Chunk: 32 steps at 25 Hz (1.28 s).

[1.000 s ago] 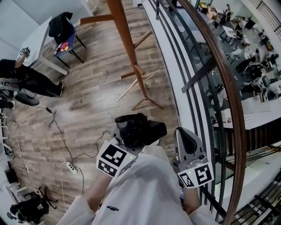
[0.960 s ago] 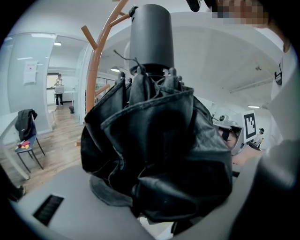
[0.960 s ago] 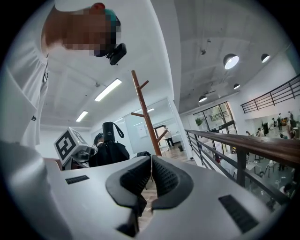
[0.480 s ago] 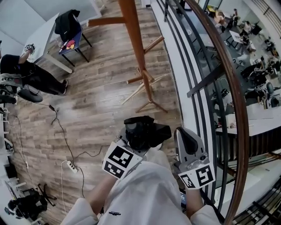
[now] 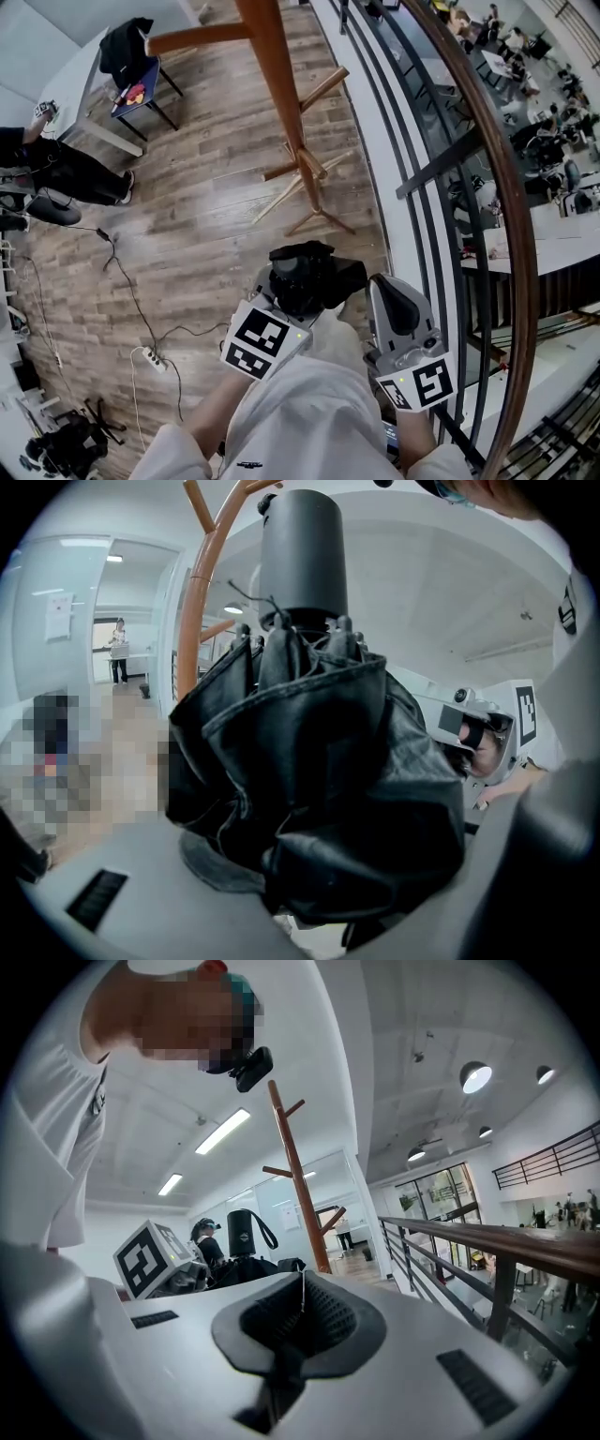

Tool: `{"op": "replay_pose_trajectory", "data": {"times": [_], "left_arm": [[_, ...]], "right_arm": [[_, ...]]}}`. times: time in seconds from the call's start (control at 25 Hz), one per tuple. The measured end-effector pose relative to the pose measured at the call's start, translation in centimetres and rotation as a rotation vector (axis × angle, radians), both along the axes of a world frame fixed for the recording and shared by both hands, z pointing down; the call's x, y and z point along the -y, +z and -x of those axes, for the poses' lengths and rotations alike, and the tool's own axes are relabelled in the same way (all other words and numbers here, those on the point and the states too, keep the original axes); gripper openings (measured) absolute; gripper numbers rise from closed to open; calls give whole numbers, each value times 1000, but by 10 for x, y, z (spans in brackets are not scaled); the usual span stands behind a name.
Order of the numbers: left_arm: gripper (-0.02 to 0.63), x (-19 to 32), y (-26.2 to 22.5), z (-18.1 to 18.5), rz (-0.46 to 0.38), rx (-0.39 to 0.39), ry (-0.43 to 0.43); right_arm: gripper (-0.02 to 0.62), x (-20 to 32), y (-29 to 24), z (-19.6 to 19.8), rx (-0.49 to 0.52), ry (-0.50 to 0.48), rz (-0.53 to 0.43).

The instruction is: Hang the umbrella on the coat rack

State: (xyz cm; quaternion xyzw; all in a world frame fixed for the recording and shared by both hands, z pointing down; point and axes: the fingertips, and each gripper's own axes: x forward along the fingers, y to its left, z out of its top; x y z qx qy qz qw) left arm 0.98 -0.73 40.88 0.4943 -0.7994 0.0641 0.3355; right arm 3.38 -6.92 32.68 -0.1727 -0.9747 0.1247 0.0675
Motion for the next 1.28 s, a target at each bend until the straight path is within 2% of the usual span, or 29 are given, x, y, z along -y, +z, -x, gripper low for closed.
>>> {"op": "replay_pose_trajectory", "data": {"times": [0.48, 1.28], "left_arm": [[247, 4, 28, 28, 17, 19, -15], [247, 17, 49, 84, 24, -17, -65]], "right_arm": [[35, 4, 31, 9, -18, -5, 0], [35, 15, 46, 46, -73, -39, -7]]}}
